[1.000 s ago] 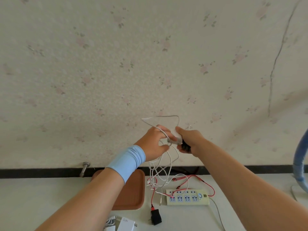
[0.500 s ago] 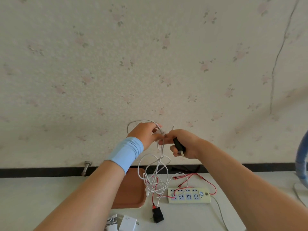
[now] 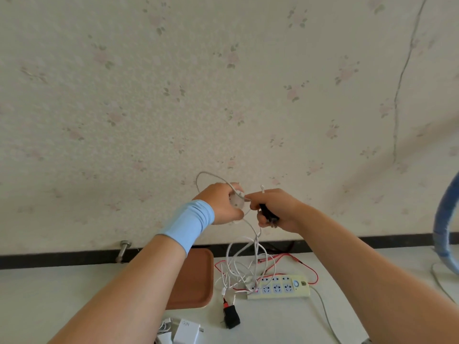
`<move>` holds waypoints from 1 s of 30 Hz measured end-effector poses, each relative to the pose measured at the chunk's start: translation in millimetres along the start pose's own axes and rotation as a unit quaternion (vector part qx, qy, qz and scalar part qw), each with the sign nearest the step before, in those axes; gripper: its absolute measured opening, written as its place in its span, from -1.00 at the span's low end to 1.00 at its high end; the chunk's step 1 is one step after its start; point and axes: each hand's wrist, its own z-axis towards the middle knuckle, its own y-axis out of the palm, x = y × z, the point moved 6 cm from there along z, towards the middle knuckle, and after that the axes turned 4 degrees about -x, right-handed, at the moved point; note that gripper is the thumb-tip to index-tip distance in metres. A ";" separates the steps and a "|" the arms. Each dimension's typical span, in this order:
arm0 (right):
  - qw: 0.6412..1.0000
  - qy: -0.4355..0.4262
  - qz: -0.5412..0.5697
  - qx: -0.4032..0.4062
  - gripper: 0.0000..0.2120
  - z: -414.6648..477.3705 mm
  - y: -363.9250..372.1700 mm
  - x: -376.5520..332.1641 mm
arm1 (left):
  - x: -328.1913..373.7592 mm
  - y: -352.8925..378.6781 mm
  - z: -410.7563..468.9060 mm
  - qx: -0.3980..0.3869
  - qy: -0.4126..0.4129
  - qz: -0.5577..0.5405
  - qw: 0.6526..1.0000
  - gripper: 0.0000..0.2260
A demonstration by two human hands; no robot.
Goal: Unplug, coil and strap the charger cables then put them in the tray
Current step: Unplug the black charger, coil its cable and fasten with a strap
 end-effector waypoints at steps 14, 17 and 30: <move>0.969 -0.069 -0.048 0.230 -0.73 10.3 -58.8 -5.0 | -84.2 48.3 9.1 -0.185 -0.171 0.027 0.967 -0.61; 0.973 -0.071 -0.049 0.215 -0.72 18.8 -49.7 0.4 | -94.8 73.6 20.8 -0.136 -0.143 0.052 0.979 -0.63; 0.987 -0.003 -0.124 0.106 -0.80 77.5 -12.9 40.3 | -171.1 195.7 73.9 -0.142 -0.154 0.070 0.975 -0.51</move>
